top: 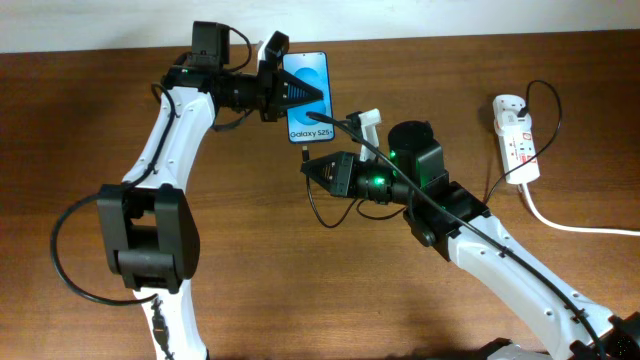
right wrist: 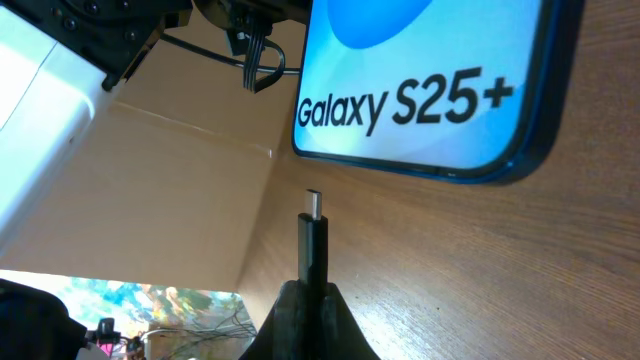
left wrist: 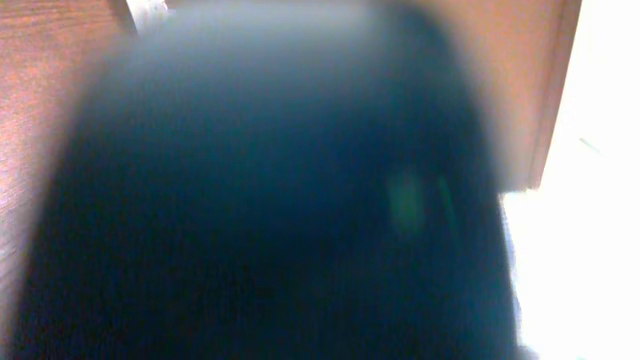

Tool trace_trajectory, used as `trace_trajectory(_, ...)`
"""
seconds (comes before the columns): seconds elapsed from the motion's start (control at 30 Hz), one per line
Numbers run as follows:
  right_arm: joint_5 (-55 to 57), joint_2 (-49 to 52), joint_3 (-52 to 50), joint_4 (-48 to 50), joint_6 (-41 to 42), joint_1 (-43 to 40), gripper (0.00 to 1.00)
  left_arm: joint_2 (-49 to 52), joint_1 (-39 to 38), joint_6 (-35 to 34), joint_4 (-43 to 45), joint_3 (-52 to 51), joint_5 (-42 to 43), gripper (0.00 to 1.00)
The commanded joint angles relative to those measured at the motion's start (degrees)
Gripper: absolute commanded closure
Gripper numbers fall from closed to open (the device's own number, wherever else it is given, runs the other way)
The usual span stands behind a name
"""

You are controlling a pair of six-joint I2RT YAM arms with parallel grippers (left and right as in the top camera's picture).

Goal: Plug charger to phone and switch on socket
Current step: 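Push the connector upward into the phone's charging port with the right gripper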

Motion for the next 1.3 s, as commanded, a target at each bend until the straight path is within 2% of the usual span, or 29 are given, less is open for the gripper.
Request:
trace_trajectory(0.0,0.76,0.09,-0.22,0.35,-0.79,0.04,0.96,-0.48,0.35,-0.33,0.33,0.48,1.33,1.0)
trace_trajectory(0.5,0.5,0.09,-0.22,-0.04,-0.76,-0.87,0.96,-0.48,0.33,-0.33,0.37,0.48,4.68,1.0)
trace_trajectory(1.27,0.44,0.96,-0.22,0.81,-0.28,-3.13,0.96,-0.48,0.33,-0.52,0.35,0.48,4.7,1.0)
